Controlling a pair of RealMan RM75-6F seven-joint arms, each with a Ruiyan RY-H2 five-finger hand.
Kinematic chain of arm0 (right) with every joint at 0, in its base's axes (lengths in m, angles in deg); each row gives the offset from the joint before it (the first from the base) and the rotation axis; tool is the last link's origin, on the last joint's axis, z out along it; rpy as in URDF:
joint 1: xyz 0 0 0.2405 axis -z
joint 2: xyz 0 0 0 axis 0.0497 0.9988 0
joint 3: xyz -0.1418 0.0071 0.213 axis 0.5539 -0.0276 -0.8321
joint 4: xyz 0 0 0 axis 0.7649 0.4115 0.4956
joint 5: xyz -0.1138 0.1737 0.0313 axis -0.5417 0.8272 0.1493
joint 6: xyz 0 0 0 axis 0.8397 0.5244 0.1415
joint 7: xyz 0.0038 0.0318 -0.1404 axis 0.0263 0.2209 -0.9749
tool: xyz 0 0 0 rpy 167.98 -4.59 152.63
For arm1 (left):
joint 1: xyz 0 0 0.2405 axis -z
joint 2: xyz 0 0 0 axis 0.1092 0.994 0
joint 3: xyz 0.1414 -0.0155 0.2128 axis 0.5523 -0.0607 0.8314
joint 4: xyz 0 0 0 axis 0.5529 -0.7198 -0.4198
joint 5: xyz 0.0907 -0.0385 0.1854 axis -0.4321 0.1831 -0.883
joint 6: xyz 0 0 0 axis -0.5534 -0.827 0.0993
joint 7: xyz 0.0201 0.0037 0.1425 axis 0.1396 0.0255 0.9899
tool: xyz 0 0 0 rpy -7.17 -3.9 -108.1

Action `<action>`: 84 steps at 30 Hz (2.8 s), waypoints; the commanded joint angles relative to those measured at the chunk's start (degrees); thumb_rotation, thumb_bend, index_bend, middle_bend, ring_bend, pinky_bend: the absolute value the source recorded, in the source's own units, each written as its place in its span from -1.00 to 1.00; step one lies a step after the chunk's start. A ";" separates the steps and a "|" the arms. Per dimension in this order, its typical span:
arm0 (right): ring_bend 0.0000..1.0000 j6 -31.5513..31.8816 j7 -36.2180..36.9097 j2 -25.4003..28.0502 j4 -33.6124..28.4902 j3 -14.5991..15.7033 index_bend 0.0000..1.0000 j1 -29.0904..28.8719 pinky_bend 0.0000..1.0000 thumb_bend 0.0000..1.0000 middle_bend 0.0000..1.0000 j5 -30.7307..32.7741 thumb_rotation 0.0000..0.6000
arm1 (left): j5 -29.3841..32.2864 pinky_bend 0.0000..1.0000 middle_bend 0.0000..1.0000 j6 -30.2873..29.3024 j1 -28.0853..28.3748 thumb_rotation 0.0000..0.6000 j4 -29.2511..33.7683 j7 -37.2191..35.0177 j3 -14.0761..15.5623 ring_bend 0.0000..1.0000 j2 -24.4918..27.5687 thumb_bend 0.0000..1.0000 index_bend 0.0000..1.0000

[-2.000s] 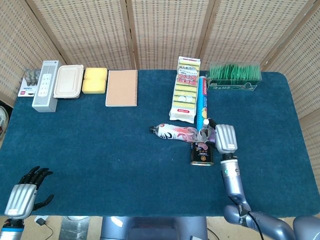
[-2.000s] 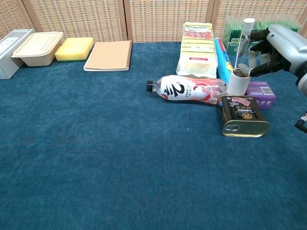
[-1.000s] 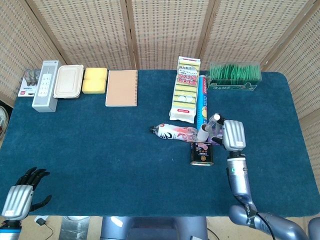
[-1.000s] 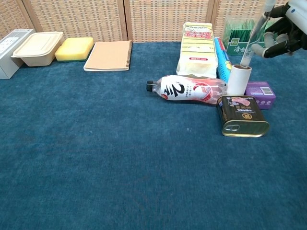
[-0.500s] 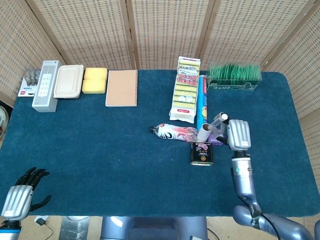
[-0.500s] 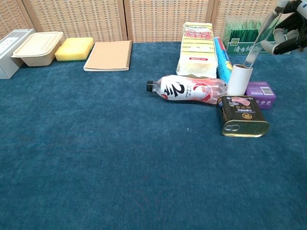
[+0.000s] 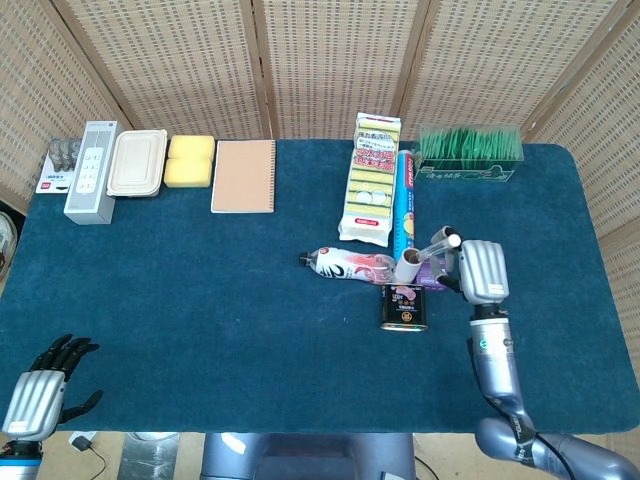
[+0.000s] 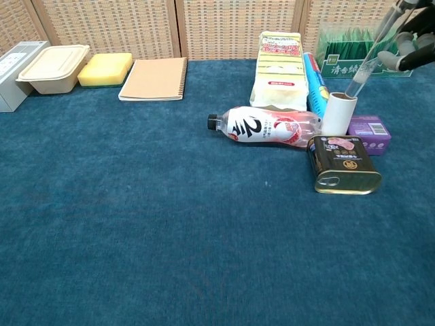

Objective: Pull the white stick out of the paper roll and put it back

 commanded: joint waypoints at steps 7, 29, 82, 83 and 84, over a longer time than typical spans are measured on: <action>0.71 0.06 -2.48 2.82 -4.87 0.79 0.24 0.59 0.48 -0.07 0.56 0.19 1.00 | -0.10 -0.51 -0.56 -0.43 -0.20 1.00 -0.21 -0.42 0.00 -0.76 0.04 -0.64 -0.50; 0.74 0.40 -5.13 7.12 -10.26 1.46 0.30 1.26 0.51 -0.07 0.61 0.98 1.00 | -0.08 -0.51 -0.56 -0.54 -0.46 1.00 -1.32 -1.48 0.09 -0.76 -0.37 -0.64 -0.50; 0.92 0.13 -5.72 21.54 -22.47 -0.58 0.75 3.56 0.67 -0.03 0.86 7.00 1.00 | -0.62 -0.51 -0.56 -1.78 -1.14 1.00 -1.86 -3.90 0.30 -0.76 0.34 -0.64 -0.50; 0.92 0.07 -5.60 21.78 -22.47 -0.39 0.76 3.68 0.67 -0.03 0.86 6.85 1.00 | -0.66 -0.51 -0.56 -1.87 -1.17 1.00 -1.86 -3.91 0.31 -0.76 0.37 -0.64 -0.50; 0.92 0.05 -5.40 22.07 -22.47 -0.16 0.76 3.82 0.67 -0.03 0.86 6.52 1.00 | -0.72 -0.51 -0.56 -2.01 -1.23 1.00 -1.84 -3.99 0.32 -0.76 0.37 -0.64 -0.50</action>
